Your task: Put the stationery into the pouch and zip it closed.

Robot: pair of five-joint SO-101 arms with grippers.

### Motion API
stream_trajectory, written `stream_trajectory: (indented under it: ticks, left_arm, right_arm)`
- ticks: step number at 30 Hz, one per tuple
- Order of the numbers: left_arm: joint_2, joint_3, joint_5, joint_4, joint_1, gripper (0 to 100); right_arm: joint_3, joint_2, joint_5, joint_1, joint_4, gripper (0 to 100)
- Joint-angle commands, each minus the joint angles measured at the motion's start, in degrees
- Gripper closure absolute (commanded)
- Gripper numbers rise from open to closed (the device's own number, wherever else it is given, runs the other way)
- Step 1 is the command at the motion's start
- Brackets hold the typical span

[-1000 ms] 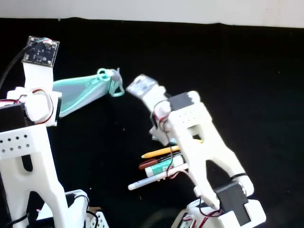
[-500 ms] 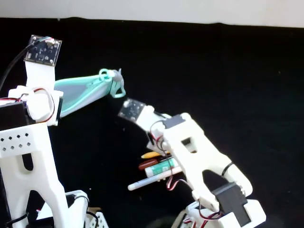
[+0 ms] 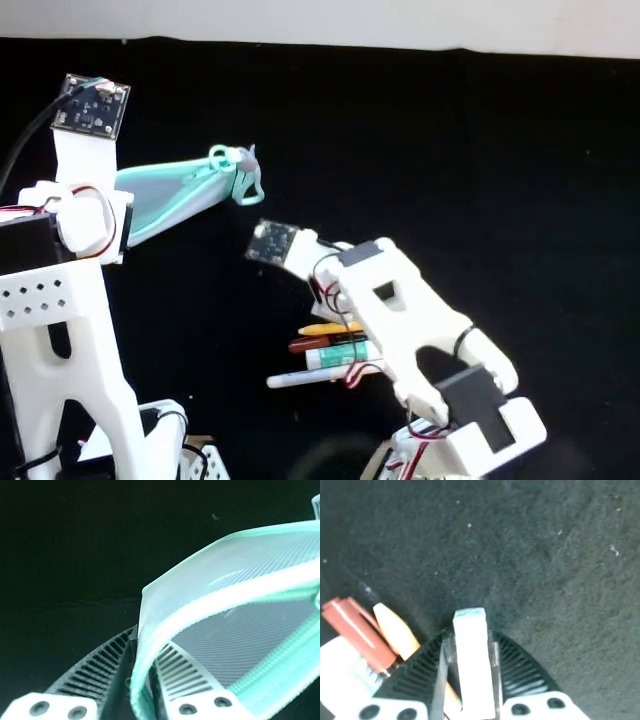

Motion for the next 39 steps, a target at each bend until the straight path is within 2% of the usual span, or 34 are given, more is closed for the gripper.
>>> stream_trajectory:
  ticks: [1,10,17,24,31,39]
  left_arm:
    - [0.9,-0.2,0.7,0.5,-0.7,99]
    - [0.9,0.0,0.7,1.8,-0.1,99]
    - [1.0,0.0,1.8,6.1,7.8,99]
    - [1.0,0.0,4.4,8.5,15.3,99]
    - [1.1,-0.1,4.8,9.9,15.8,99]
    - [1.1,-0.1,5.5,12.2,15.4,99]
  right_arm:
    - [-5.1,0.0,-4.0,-0.2,2.5,99.0]
    - [-10.9,-13.2,-18.3,-0.6,4.4,99.0]
    - [-11.1,-24.4,-29.4,-0.7,4.0,99.0]
    - [-16.5,-30.4,-40.4,-5.9,3.9,99.0]
    - [-22.3,-31.1,-45.9,-11.4,-1.3,99.0]
    - [-29.6,-31.3,-45.9,-13.4,-1.5,99.0]
